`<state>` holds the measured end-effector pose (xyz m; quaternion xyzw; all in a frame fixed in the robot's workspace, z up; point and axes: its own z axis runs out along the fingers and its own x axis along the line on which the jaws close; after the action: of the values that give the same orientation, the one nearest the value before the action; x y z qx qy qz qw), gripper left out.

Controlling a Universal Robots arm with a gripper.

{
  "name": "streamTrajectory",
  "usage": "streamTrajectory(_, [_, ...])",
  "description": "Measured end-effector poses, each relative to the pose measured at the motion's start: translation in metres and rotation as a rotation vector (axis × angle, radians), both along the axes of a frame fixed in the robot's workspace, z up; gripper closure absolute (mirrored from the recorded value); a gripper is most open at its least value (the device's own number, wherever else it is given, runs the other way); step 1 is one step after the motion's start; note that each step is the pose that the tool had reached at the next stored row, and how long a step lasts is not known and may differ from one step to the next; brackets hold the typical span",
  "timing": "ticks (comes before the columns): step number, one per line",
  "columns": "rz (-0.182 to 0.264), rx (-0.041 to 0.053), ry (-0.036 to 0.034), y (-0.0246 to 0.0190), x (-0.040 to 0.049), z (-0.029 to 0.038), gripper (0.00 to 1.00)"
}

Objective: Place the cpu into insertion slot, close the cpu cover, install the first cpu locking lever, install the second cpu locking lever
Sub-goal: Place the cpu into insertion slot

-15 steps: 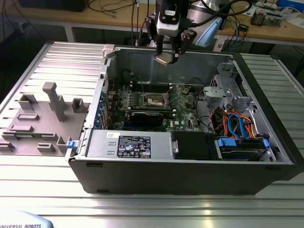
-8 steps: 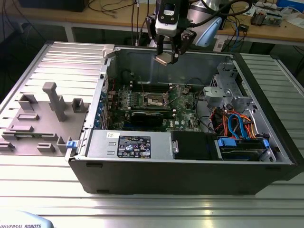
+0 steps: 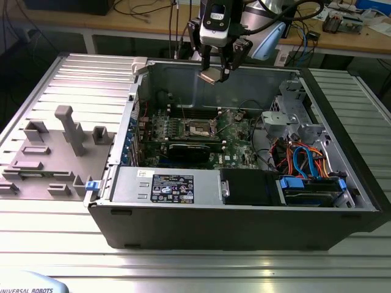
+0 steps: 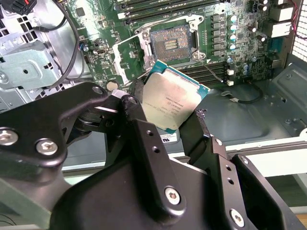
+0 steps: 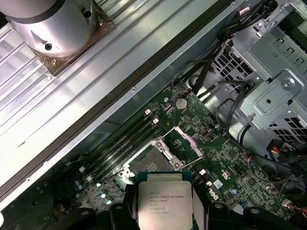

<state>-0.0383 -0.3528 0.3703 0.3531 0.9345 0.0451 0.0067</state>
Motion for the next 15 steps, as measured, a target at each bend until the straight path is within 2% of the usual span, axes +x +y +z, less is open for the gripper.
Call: streamTrajectory(15, [-0.038,0.0001,0.0,0.0,0.0,0.0,0.46])
